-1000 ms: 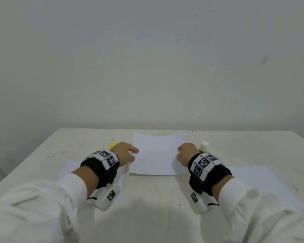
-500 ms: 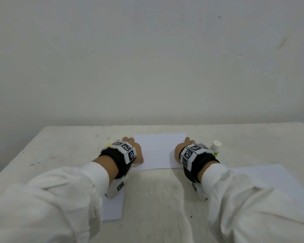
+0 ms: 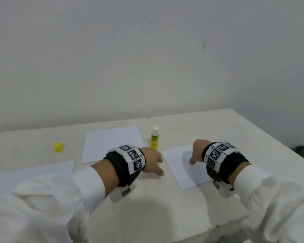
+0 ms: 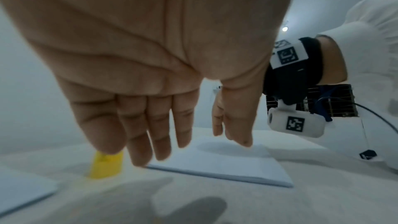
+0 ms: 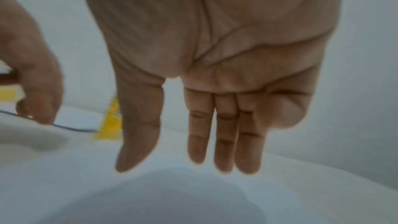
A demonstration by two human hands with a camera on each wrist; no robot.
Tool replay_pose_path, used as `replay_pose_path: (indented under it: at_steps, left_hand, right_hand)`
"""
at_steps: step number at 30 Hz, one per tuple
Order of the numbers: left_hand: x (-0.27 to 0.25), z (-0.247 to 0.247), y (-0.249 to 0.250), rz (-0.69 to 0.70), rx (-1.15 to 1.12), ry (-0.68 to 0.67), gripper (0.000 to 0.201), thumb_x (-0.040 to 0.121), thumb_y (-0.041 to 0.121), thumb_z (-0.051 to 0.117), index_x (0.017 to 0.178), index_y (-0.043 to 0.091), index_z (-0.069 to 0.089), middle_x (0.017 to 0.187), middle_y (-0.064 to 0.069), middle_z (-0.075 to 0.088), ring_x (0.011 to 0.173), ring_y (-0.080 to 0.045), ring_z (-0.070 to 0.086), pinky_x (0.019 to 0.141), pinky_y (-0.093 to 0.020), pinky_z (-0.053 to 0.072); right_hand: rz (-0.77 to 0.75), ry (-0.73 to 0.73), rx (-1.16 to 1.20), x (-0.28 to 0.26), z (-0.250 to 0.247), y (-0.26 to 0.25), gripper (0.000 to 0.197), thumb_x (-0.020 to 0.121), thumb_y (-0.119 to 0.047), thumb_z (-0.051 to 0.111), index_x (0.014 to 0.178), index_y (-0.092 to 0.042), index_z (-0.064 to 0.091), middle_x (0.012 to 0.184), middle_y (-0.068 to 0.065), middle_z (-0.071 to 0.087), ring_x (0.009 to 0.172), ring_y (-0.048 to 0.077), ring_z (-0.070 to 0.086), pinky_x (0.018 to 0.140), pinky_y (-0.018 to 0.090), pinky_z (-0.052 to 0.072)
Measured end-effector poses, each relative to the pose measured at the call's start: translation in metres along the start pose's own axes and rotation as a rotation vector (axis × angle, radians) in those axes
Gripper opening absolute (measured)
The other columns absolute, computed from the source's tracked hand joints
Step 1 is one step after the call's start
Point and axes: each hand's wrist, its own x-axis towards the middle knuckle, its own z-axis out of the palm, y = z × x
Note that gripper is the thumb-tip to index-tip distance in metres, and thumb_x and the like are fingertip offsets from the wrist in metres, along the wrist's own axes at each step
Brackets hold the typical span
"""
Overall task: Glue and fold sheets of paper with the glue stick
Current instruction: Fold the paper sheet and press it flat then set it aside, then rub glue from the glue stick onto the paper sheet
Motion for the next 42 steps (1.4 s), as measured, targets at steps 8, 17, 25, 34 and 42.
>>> replay_pose_path:
  at_steps: [8,17,25,34,42]
  left_hand:
    - [0.053,0.015,0.053,-0.113,0.039,0.004,0.082,0.080,0.072,0.050,0.128,0.005,0.048,0.127,-0.013,0.055,0.114,-0.028,0.054,0.094,-0.035,0.044]
    - [0.056,0.011,0.067,-0.221,-0.085,-0.010,0.108,0.080,0.059,0.064,0.150,0.003,0.003,0.143,-0.015,0.042,0.126,-0.029,0.047,0.100,-0.038,0.040]
    - [0.051,0.016,0.071,-0.205,-0.265,0.033,0.114,0.081,0.045,0.070,0.151,0.016,-0.016,0.142,-0.009,0.045,0.124,-0.027,0.049,0.099,-0.033,0.041]
    - [0.035,0.025,0.071,-0.288,-0.602,0.267,0.082,0.079,0.027,0.074,0.146,0.031,0.026,0.147,-0.012,0.023,0.128,-0.029,0.042,0.099,-0.032,0.040]
    - [0.028,0.034,0.076,-0.363,-1.192,0.174,0.019,0.086,-0.005,0.059,0.083,0.014,0.065,0.083,-0.013,0.061,0.064,-0.021,0.058,0.067,-0.033,0.057]
  right_hand:
    - [0.052,-0.143,-0.033,0.015,0.036,0.075,0.060,0.063,-0.074,0.065,0.099,-0.025,0.064,0.121,0.001,0.062,0.112,0.025,0.057,0.098,0.038,0.044]
    - [0.022,-0.112,-0.040,0.025,0.041,0.075,0.060,0.061,-0.074,0.067,0.086,-0.022,0.052,0.114,0.005,0.065,0.108,0.029,0.059,0.096,0.042,0.046]
    - [-0.011,-0.044,-0.086,0.034,0.045,0.075,0.068,0.056,-0.078,0.065,0.090,-0.019,0.061,0.099,0.004,0.067,0.096,0.028,0.063,0.090,0.044,0.050]
    - [0.019,0.021,0.138,0.023,0.052,0.074,0.092,0.058,-0.062,0.076,0.126,-0.012,0.038,0.123,0.007,0.058,0.111,0.032,0.056,0.092,0.045,0.046]
    - [-0.194,0.140,0.252,-0.024,0.048,0.064,0.038,0.092,-0.014,0.050,0.130,-0.006,0.050,0.129,0.009,0.056,0.117,0.026,0.055,0.098,0.033,0.046]
